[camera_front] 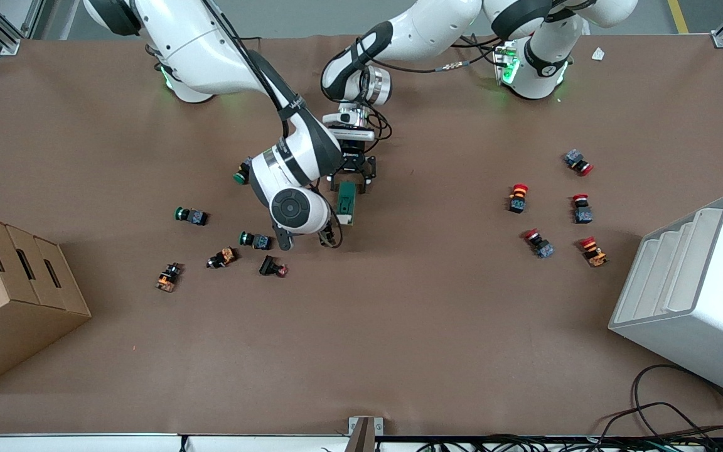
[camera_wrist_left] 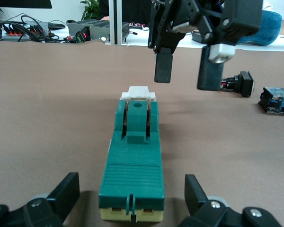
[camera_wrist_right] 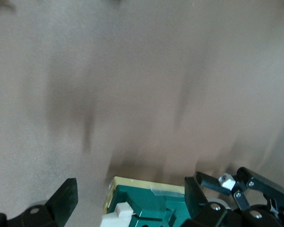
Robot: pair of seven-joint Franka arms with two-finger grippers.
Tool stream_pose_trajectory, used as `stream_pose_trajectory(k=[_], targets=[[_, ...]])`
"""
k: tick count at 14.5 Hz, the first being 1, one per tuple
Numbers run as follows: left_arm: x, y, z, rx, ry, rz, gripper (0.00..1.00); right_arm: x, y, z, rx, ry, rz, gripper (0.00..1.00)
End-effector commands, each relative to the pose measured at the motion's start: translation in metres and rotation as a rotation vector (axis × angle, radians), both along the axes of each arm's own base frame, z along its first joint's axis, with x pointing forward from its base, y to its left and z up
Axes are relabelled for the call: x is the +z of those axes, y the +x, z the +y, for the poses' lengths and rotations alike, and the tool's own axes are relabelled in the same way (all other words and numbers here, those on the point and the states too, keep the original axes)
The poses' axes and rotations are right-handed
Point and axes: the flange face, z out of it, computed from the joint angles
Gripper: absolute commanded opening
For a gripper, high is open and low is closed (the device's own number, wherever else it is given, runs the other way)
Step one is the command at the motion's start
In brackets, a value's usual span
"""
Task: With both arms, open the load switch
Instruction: 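Press the white handle down into the switch with the right gripper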
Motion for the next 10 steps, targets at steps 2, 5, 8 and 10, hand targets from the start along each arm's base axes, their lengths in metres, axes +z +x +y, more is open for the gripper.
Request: stream_pose_trajectory(k=[2,5,8,10], targets=[[-0.014,-0.012,-0.001,-0.016,0.002,0.006,0.98,-0.011,-0.007,0.013,-0.056,-0.006,0.029,1.0],[-0.015,-0.013,0.0,-0.02,0.007,0.007,0.98,-0.011,-0.024,0.033,-0.07,-0.006,0.051,1.0],[-0.017,-0.014,0.0,-0.02,0.011,0.01,0.98,-0.004,-0.033,0.045,-0.07,0.001,0.062,1.0],[-0.018,-0.017,0.0,-0.026,0.021,0.01,0.98,0.008,-0.028,0.043,-0.063,-0.007,0.09,1.0]])
